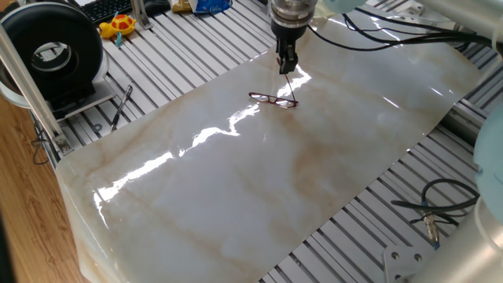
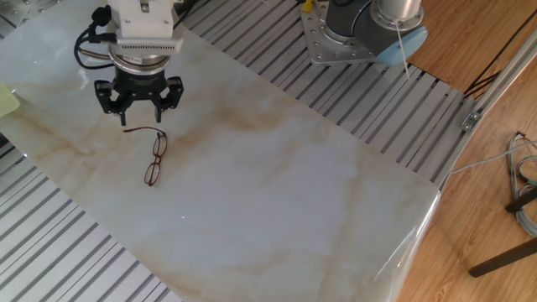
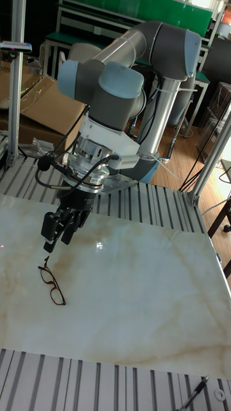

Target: Unfold the leg of the glasses (with one hand)

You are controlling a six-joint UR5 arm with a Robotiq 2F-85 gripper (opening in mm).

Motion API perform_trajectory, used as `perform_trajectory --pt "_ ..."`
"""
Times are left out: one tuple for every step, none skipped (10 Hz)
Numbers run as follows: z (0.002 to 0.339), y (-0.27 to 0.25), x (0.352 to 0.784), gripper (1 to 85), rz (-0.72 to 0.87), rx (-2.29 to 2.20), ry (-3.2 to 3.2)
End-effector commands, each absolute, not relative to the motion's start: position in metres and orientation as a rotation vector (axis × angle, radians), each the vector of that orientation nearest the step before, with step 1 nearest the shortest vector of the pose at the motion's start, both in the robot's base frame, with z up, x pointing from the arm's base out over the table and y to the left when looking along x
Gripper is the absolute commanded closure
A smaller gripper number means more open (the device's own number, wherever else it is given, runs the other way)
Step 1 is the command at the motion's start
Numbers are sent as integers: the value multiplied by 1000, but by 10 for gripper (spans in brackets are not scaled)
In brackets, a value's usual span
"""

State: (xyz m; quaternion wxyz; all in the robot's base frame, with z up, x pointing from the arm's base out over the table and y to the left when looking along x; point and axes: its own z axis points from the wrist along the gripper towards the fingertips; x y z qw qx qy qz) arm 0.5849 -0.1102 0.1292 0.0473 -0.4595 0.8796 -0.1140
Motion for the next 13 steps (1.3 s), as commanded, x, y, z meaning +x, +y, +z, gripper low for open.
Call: perform_trajectory --pt "129 -107 577 267 -300 -1370 2715" --pt "128 -106 577 267 -293 -1328 2735" --pt "128 -105 577 267 -288 -1289 2747" --pt "129 -104 583 273 -291 -1275 2728" --pt "129 -102 582 277 -285 -1287 2724" --pt "128 -104 583 277 -281 -1309 2724" --pt "126 -109 590 277 -298 -1330 2721" --pt "124 -110 596 277 -309 -1352 2716" --pt "121 -111 599 277 -317 -1370 2710" --pt "120 -114 604 277 -337 -1394 2700" --pt "120 -115 609 277 -352 -1409 2690" --pt "119 -117 612 277 -361 -1430 2672" --pt "119 -119 614 277 -369 -1459 2656"
